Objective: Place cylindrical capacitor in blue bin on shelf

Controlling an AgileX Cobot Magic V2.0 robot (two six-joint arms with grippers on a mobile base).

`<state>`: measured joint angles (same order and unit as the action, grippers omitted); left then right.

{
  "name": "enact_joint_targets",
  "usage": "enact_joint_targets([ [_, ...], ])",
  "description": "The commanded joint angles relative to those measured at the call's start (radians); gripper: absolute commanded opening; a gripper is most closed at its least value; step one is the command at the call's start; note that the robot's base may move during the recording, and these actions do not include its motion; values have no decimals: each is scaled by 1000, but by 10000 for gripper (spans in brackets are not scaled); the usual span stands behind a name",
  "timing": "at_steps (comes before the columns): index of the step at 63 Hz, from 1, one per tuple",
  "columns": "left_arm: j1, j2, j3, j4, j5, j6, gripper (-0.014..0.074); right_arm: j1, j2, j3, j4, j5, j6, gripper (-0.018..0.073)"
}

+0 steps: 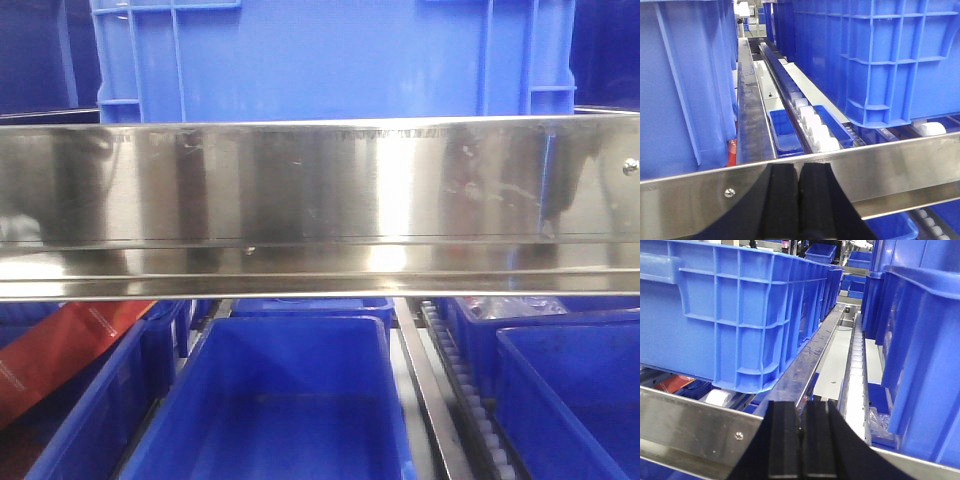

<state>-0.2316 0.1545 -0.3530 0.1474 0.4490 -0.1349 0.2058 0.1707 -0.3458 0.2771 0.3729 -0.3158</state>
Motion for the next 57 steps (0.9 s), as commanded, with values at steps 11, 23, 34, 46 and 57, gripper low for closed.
enact_joint_targets([
  [11, 180, -11, 33, -147, -167, 194, -111, -4, -3, 3, -5, -29, 0, -162],
  [23, 311, -68, 166, -153, -305, 195, -111, -4, -3, 3, -5, -29, 0, -162],
  [34, 357, -155, 312, -171, -385, 195, -111, -4, -3, 3, -5, -29, 0, -162],
  [46, 363, -155, 353, -171, -412, 195, -111, -4, -3, 3, -5, -29, 0, -162],
  [57, 317, -155, 353, -171, -407, 149, -111, -4, -3, 3, -5, -29, 0, -162],
])
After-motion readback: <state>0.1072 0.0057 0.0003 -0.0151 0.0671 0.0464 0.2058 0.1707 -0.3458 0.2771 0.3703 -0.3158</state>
